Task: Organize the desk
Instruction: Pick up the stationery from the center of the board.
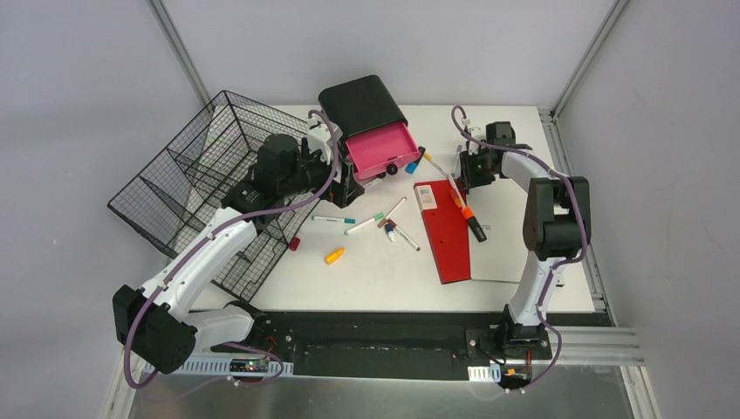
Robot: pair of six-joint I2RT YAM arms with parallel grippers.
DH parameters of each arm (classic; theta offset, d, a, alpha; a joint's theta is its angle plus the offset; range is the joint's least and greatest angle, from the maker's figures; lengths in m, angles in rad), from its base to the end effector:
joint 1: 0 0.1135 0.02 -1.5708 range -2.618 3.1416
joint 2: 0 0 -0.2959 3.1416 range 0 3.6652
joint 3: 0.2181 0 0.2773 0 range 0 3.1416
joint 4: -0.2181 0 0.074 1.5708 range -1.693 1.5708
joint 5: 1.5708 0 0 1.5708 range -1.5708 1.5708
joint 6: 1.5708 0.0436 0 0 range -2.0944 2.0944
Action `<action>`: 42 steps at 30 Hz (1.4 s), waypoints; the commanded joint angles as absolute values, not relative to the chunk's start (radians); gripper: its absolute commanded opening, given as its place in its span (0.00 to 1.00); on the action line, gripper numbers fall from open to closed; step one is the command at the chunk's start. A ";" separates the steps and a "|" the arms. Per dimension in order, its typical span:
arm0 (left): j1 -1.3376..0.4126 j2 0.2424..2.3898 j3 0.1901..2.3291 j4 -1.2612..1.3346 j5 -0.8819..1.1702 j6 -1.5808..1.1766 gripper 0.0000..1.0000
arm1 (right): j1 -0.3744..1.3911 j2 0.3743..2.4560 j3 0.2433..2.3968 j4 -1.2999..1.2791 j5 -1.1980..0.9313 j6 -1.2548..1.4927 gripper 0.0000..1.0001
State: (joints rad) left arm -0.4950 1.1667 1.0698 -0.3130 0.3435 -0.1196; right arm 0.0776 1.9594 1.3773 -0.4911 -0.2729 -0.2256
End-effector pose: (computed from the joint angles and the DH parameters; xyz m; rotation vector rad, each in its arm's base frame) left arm 0.2433 -0.1480 0.3732 0.6019 1.9392 -0.7338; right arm 0.4444 0.0463 0.1867 -0.4842 2.5666 0.3084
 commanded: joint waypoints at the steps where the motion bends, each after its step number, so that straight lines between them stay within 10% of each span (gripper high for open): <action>1: -0.483 1.161 1.075 -0.279 0.368 -0.115 0.99 | 0.083 1.989 1.420 -0.505 -0.275 -0.218 0.30; 14: -0.482 1.162 1.075 -0.280 0.371 -0.116 0.99 | 0.070 1.917 1.411 -0.526 -0.341 -0.268 0.00; 31: -0.483 1.158 1.075 -0.281 0.374 -0.118 0.99 | -0.017 1.798 1.460 -0.790 -0.969 -0.520 0.00; 42: -0.483 1.155 1.075 -0.281 0.372 -0.118 0.99 | 0.181 1.839 1.797 -1.088 -0.855 -0.698 0.00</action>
State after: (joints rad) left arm -0.4950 1.1667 1.0698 -0.3134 0.3500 -0.1196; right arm 0.1078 1.8416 1.5970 -0.9401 -0.8783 -0.5808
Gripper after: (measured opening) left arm 0.992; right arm 0.217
